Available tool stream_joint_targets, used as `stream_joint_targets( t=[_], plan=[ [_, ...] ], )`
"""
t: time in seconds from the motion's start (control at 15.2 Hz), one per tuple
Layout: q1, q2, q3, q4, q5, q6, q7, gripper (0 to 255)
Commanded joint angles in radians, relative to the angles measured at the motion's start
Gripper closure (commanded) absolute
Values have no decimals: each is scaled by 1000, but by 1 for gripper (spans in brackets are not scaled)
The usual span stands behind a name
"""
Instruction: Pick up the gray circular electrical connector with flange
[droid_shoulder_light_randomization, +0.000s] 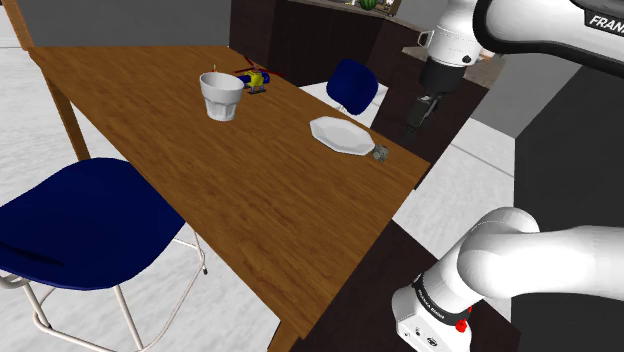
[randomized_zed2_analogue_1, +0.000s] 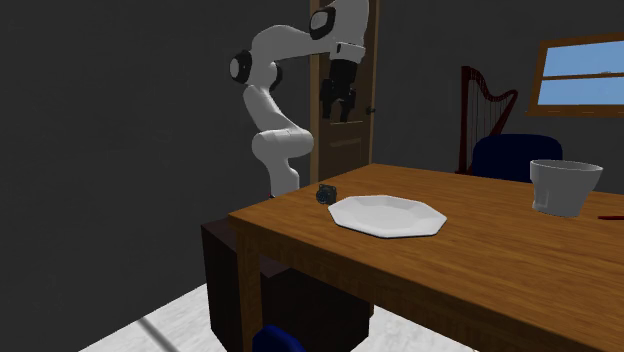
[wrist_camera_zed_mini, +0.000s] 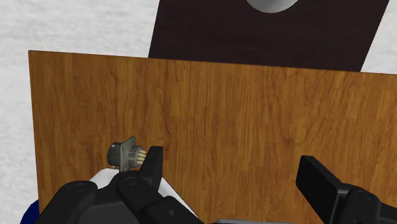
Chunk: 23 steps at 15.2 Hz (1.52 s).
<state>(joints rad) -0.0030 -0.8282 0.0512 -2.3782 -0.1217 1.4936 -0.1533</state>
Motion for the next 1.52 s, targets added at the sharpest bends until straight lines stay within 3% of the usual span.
stream_joint_targets(
  t=[0.0,0.59,1.06,1.45],
  plan=[
    [0,0,0,0,0,0,0,0],
    [-44,172,-183,-71,-46,283,-133,0],
    [-56,388,-319,-44,-25,492,-256,0],
    [-56,421,-333,-91,-24,573,-262,0]
  ],
)
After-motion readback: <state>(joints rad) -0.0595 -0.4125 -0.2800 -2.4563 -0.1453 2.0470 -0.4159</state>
